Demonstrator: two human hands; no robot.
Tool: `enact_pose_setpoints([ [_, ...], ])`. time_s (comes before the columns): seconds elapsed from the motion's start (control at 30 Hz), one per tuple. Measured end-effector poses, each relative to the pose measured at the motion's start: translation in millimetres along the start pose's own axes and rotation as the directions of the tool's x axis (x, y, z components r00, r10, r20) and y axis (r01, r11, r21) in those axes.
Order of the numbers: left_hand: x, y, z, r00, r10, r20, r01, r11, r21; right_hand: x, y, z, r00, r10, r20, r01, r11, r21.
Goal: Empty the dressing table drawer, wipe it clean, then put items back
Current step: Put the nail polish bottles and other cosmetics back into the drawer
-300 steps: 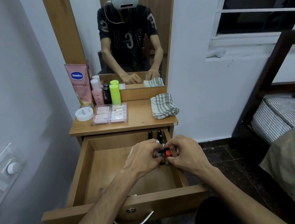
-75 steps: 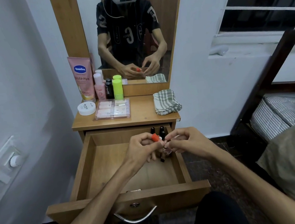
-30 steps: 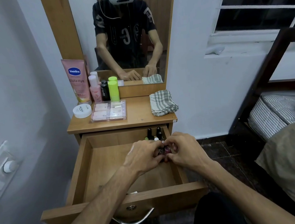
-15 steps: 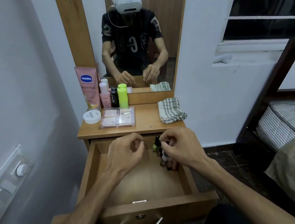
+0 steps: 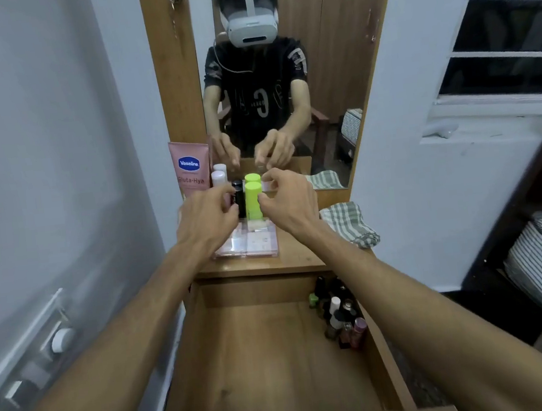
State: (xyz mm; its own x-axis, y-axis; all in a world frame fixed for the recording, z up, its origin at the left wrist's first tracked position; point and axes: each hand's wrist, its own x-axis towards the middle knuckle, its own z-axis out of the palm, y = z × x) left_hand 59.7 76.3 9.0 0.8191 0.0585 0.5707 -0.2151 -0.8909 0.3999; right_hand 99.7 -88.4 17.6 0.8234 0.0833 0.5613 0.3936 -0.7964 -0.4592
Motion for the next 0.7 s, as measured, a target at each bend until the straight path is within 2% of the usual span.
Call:
enact_pose_setpoints([
  [0.1, 17, 6, 9, 0.991, -0.001, 0.135, -0.013, 0.994, 0.104, 16, 2, 15, 0.994, -0.091, 0.058, 0.097, 0.989, -0.115],
  [0.2, 26, 9, 23, 0.984, -0.020, 0.176, -0.010, 0.986, 0.169, 21, 6, 27, 0.982, -0.154, 0.114, 0.172, 0.970, -0.173],
  [0.37, 31, 10, 38, 0.994, -0.010, 0.107, -0.014, 0.977, 0.215, 22, 8, 34, 0.982, -0.167, 0.093, 0.181, 0.970, -0.165],
  [0.53, 32, 9, 41, 0.999, 0.047, 0.016, -0.050, 0.983, 0.179, 19, 11, 27, 0.990, -0.118, 0.072, 0.123, 0.990, -0.066],
  [0.7, 32, 15, 47, 0.991, 0.132, 0.029, -0.135, 0.971, 0.196, 12, 26, 16, 0.998, -0.055, 0.007, 0.055, 0.998, -0.026],
])
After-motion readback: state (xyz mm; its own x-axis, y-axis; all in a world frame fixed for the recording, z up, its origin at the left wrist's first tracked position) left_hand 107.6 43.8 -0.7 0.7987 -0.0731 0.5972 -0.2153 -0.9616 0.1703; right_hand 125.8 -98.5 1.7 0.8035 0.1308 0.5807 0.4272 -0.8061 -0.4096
